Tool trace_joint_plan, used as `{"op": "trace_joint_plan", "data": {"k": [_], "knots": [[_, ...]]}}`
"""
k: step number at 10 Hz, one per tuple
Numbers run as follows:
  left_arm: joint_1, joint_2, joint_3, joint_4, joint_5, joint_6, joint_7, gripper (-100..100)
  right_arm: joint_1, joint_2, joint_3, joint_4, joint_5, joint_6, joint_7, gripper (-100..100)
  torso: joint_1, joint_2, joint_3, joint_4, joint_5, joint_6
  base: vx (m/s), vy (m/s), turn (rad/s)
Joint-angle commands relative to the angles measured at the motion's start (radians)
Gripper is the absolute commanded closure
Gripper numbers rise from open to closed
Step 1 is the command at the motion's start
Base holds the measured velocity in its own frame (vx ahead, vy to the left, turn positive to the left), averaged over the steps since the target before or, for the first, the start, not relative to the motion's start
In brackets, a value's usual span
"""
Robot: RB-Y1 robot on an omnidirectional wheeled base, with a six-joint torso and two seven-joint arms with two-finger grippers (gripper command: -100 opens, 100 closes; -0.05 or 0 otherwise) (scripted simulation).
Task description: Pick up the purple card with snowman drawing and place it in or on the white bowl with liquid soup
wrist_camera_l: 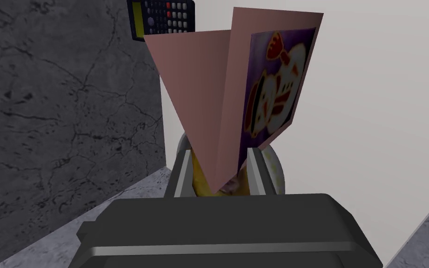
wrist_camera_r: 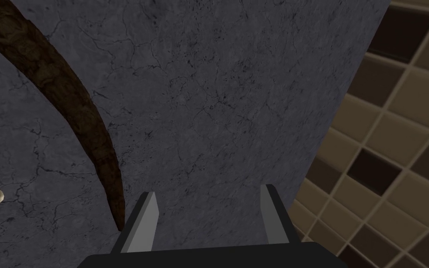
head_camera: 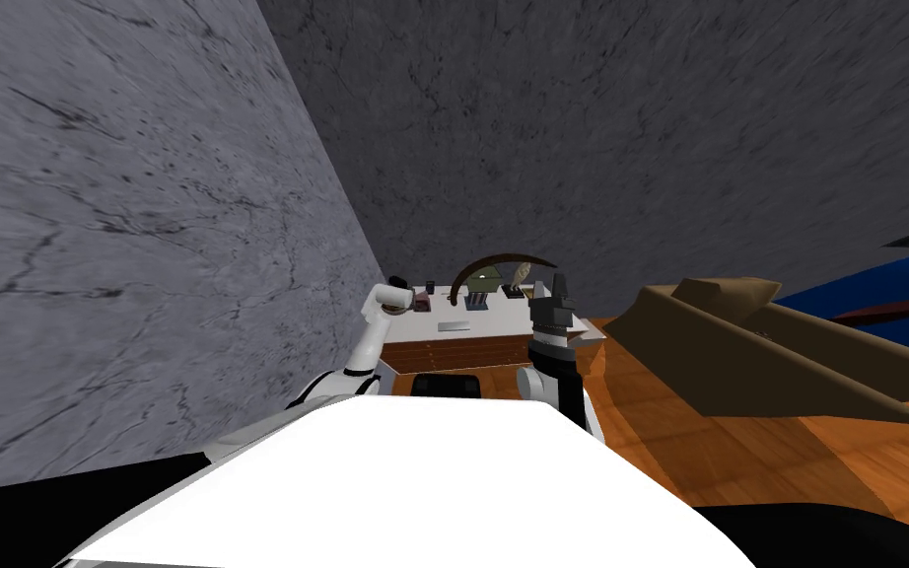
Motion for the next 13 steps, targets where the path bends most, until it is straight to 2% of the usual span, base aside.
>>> {"op": "trace_joint_plan", "data": {"k": [1,13], "knots": [[-0.029,0.002,0.012,-0.003,0.003,0.021,-0.008,100,0.000,0.000,0.000,0.000,0.000,0.000,0.000,0,0.000,0.000,0.000,0.000,0.000,0.000,-0.052,0.062,-0.015],[-0.260,0.012,0.116,-0.012,0.027,0.237,-0.068,100,0.000,0.000,0.000,0.000,0.000,0.000,0.000,0,0.000,-0.005,-0.003,-0.002,0.000,-0.001,-0.023,0.064,-0.011]]}}
